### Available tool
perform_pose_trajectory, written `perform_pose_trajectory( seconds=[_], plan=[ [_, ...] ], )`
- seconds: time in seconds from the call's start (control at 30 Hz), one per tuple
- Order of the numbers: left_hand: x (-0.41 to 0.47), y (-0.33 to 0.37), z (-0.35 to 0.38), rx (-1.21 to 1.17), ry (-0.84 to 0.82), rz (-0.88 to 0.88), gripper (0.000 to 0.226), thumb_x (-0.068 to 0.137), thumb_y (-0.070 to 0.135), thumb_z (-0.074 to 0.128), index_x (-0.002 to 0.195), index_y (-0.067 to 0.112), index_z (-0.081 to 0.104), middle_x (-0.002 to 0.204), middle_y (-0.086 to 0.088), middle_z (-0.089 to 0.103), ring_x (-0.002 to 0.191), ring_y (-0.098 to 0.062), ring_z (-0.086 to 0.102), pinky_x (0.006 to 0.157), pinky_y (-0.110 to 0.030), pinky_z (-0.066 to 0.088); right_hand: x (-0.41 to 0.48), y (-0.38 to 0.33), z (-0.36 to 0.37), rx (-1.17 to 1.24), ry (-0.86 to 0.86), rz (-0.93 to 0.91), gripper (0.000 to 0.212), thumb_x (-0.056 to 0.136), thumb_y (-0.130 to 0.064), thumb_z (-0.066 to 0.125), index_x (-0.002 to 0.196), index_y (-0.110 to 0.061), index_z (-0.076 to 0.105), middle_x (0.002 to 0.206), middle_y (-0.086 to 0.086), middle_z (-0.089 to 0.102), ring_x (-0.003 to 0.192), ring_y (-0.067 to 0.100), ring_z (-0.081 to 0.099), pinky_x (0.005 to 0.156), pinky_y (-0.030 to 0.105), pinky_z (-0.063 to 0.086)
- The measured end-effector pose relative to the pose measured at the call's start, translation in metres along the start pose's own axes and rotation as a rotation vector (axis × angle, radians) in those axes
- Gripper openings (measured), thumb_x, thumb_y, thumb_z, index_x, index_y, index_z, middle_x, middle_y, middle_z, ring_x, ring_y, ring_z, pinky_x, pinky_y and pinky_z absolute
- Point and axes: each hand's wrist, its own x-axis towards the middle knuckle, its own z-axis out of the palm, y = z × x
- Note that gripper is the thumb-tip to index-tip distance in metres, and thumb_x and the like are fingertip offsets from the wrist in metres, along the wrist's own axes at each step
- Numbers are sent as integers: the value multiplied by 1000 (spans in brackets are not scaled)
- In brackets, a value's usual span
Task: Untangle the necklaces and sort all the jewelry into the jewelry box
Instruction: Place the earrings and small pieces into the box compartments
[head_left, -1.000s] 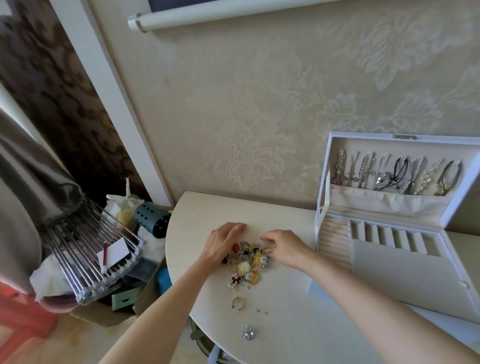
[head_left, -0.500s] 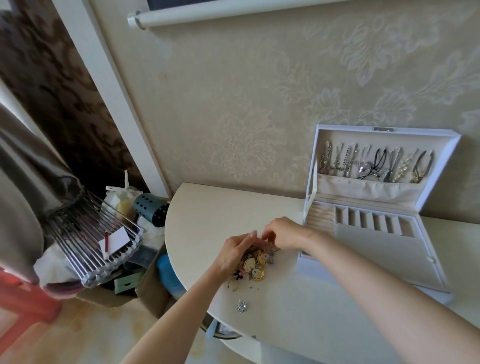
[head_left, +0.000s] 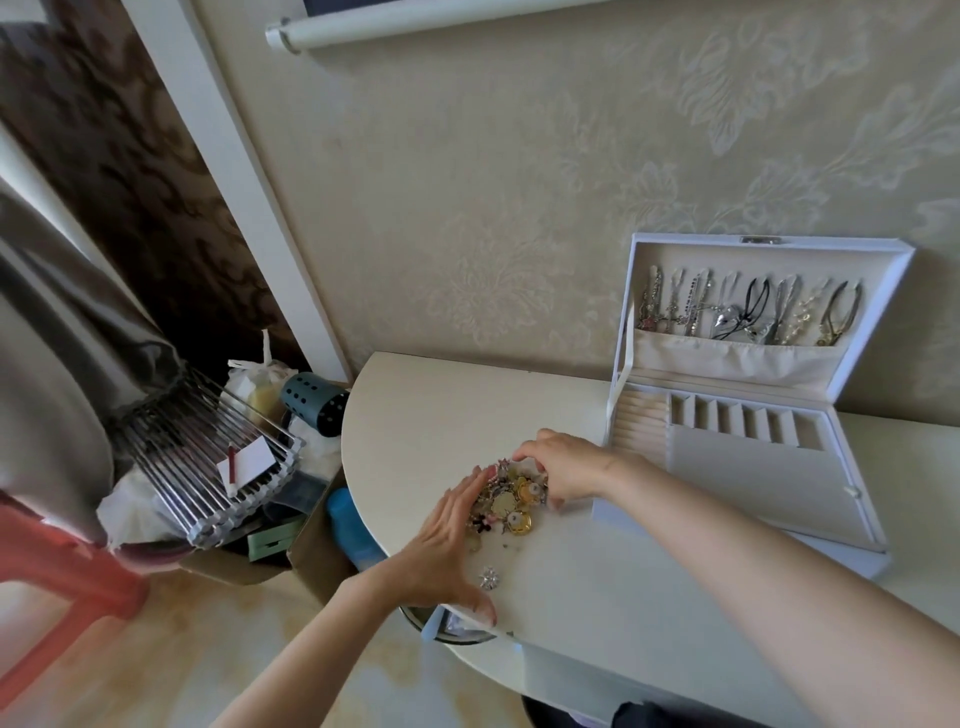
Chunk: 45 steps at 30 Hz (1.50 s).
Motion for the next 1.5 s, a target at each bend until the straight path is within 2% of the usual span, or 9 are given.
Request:
perform_pose_trajectory(
  seconds=[0.17, 0.3, 0.47, 0.6, 0.8, 0.9, 1.03, 1.2, 1.5],
  plan=[
    [20, 6, 15, 7, 238, -26, 131, 52, 72, 68, 142, 27, -16, 156, 1, 7, 135, 0, 11, 109, -12, 6, 0, 1, 6, -30, 46, -4, 71, 71, -16, 80, 133, -23, 45, 126, 2, 45, 115, 21, 49, 90, 33, 43],
    [39, 13, 20, -44, 308, -12, 128, 59, 61, 76, 149, 15, -3, 155, 1, 16, 141, -9, 17, 108, -14, 13, -2, 1, 8, -51, 99, 2, 61, 71, -16, 79, 123, -17, 47, 123, 4, 52, 111, 23, 52, 85, 33, 43],
    [44, 19, 23, -81, 361, 11, 110, 63, 60, 74, 147, 19, 16, 146, 5, 30, 134, -7, 28, 104, -17, 25, -9, -1, 6, -77, 103, 4, 56, 73, -17, 76, 121, -16, 46, 122, 6, 55, 110, 25, 54, 76, 30, 39],
    [39, 20, 23, -208, 432, 27, 83, 69, 62, 57, 135, 18, 31, 136, 6, 34, 124, -7, 36, 100, -22, 33, -16, -2, 6, -78, 144, -15, 46, 81, -10, 64, 121, -15, 43, 113, 8, 57, 98, 26, 56, 69, 31, 38],
    [39, 15, 20, -268, 533, -43, 42, 75, 20, 47, 113, 2, 50, 120, -9, 50, 115, -26, 47, 97, -42, 42, -22, 2, 12, -24, 253, -97, 32, 80, -3, 59, 100, -25, 47, 93, -3, 48, 86, 24, 55, 64, 31, 40],
    [40, 13, 19, -290, 537, -47, 34, 70, 10, 45, 101, 0, 54, 125, -11, 50, 115, -26, 49, 96, -43, 45, -23, 3, 15, -97, 223, -120, 37, 84, -10, 54, 114, -32, 53, 104, -2, 50, 95, 25, 56, 69, 31, 39],
    [43, 9, 20, -259, 527, -35, 34, 74, 17, 50, 102, 2, 62, 126, -12, 50, 115, -25, 51, 94, -31, 45, -19, 4, 16, -170, 224, -123, 43, 88, -18, 53, 128, -31, 49, 115, 1, 54, 104, 26, 56, 73, 30, 37],
    [46, 8, 21, -182, 504, -9, 39, 77, 22, 54, 112, 11, 65, 128, -10, 49, 119, -21, 46, 94, -16, 32, -11, 4, 16, -193, 264, -83, 27, 90, -21, 53, 117, -23, 54, 113, 4, 57, 102, 27, 57, 73, 30, 35],
    [47, 9, 23, -105, 453, 48, 64, 65, 39, 36, 119, 10, 57, 134, -8, 42, 122, -23, 36, 95, -23, 27, -11, 3, 11, -132, 236, -26, 24, 85, -12, 52, 108, -16, 53, 109, 7, 61, 97, 28, 58, 70, 29, 37]
  ],
)
